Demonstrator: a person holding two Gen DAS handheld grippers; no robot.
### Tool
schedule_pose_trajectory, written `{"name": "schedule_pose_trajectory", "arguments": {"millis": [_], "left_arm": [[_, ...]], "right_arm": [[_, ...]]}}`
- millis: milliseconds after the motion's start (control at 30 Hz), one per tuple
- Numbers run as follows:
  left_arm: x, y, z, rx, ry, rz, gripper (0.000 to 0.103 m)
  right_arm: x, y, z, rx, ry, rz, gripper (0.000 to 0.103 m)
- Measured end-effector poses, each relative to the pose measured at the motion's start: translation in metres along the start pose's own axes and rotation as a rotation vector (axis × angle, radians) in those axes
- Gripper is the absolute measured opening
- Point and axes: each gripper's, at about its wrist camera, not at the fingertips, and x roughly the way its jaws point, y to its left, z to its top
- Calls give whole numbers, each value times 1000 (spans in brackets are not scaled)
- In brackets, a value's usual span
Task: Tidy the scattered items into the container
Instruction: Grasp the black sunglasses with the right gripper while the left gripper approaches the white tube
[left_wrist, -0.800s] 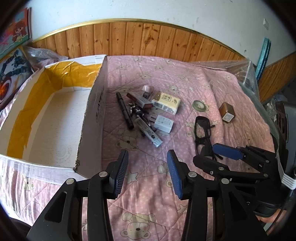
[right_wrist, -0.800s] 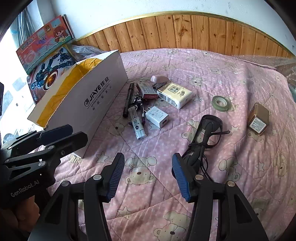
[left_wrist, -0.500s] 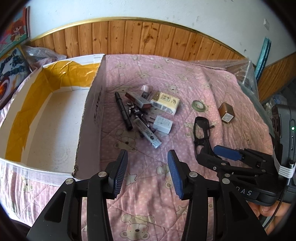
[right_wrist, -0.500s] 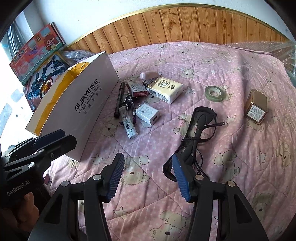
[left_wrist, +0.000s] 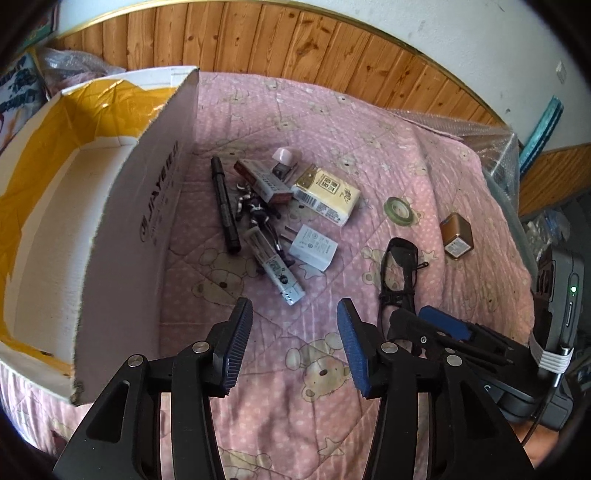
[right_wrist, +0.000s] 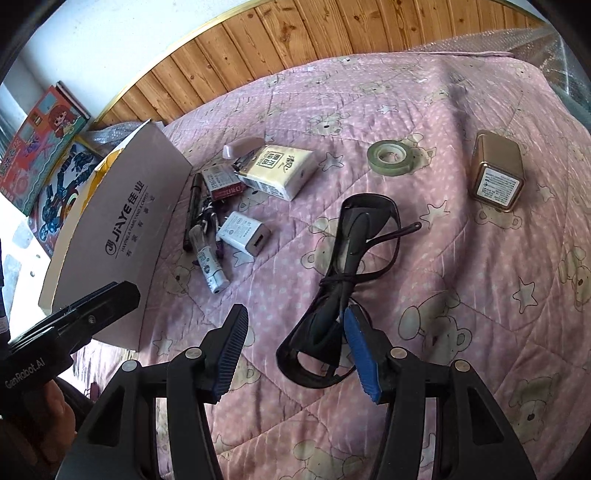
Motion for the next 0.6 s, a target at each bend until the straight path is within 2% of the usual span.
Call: {"name": "schedule_pose_trajectory", "arguments": {"millis": [267, 367, 500, 600], "left_arm": [[50, 11, 10, -126, 31, 17, 50], [70, 19, 9, -171, 43, 17, 50], [74, 23, 10, -173, -21, 5, 51], [77, 25, 10, -170, -55, -18, 50]], "right_arm": [[30, -14, 12, 30, 30, -60, 56], [38, -15, 15, 25, 22, -80, 60], [41, -10, 15, -10, 12, -91, 68], [43, -7, 14, -44, 2, -107, 68]]}}
